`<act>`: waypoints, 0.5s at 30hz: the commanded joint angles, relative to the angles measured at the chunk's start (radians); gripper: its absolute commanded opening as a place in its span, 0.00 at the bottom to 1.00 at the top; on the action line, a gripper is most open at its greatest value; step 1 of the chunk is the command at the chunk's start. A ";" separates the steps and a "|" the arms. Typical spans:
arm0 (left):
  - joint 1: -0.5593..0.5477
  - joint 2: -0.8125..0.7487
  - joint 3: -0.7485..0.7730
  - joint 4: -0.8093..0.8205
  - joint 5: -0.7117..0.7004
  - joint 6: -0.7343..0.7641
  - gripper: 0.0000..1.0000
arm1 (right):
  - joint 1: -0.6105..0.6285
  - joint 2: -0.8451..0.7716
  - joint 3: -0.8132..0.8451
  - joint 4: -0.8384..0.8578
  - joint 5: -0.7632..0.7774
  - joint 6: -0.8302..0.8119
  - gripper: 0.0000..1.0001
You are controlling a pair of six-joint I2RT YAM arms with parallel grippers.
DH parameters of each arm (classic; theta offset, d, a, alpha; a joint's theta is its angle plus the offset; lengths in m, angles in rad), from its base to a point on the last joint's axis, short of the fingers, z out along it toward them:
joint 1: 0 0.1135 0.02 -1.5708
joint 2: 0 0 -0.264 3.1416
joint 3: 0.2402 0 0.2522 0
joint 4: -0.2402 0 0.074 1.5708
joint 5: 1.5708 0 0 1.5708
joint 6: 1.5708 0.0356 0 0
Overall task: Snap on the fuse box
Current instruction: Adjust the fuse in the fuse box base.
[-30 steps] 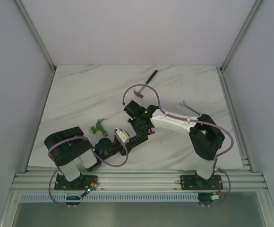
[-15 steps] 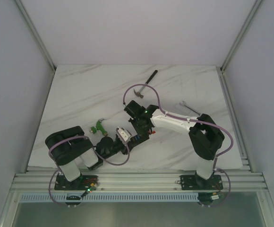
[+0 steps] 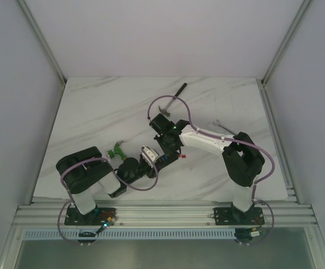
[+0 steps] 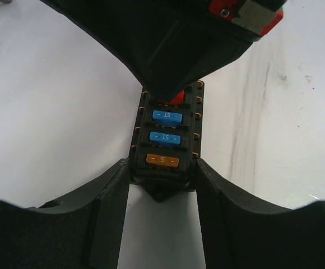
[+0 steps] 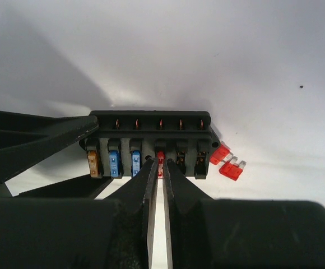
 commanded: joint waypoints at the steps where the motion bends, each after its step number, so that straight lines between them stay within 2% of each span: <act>1: 0.022 0.022 0.035 0.014 -0.004 0.032 0.47 | -0.013 0.044 0.015 -0.020 -0.006 -0.030 0.14; 9: 0.047 0.069 0.077 0.017 0.043 0.053 0.47 | -0.038 0.043 0.028 -0.020 -0.007 -0.044 0.19; 15: 0.068 0.092 0.086 0.025 0.073 0.049 0.47 | -0.046 0.052 0.050 -0.021 -0.011 -0.048 0.19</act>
